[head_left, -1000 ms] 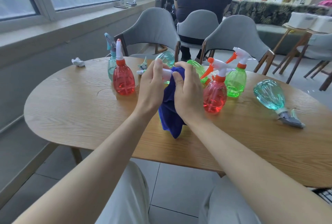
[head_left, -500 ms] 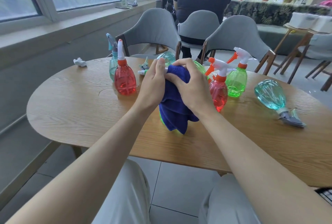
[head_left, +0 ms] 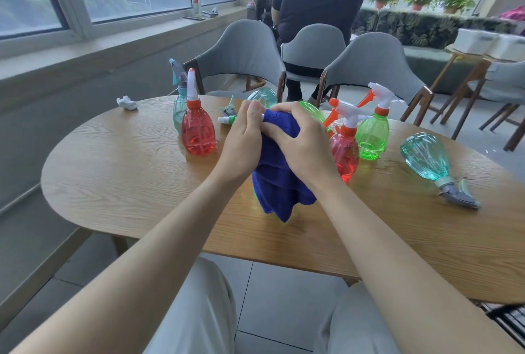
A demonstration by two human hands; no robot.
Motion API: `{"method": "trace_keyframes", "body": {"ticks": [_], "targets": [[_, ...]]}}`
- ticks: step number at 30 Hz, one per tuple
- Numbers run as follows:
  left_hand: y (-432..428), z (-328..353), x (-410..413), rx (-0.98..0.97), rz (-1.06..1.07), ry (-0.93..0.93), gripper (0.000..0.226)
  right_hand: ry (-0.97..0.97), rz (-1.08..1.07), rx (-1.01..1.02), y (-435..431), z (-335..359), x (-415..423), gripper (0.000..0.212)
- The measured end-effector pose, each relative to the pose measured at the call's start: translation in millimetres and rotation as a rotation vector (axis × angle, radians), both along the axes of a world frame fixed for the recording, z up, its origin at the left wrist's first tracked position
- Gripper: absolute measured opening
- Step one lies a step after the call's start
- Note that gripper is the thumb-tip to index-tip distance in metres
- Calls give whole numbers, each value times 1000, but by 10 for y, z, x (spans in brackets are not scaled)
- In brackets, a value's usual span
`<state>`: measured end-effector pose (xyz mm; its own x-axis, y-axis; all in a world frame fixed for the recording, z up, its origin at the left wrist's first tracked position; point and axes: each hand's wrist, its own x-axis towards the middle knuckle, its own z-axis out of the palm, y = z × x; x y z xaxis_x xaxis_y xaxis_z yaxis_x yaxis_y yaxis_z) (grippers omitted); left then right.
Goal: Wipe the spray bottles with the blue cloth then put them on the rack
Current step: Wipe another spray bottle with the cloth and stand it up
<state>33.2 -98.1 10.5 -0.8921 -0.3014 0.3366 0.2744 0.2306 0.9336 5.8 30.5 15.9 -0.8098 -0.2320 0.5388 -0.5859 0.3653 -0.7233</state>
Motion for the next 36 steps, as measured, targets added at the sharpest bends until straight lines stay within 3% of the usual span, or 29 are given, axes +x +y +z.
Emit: {"method": "trace_keyframes", "body": {"ticks": [2,5,10,14,17,21,36], "targets": [[13,9,21,-10,-27,11,43,-158,97,-141,75,-10,-18,27],[14,13,27,-23,-30,5,46,-243,116,-215,121,-37,-60,23],[-1,-13,4,19,-47,-28,52,-87,-47,-65,11,-32,-52,36],[5,42,42,28,-95,-27,46,66,-40,75,-113,78,-27,30],[-38,39,33,125,-169,-48,47,20,47,72,-23,47,-32,28],[-52,21,53,280,-109,-29,34,-82,118,-9,129,-27,-46,29],[-213,70,157,226,-45,103,23,-166,113,-86,133,-58,19,21]]}}
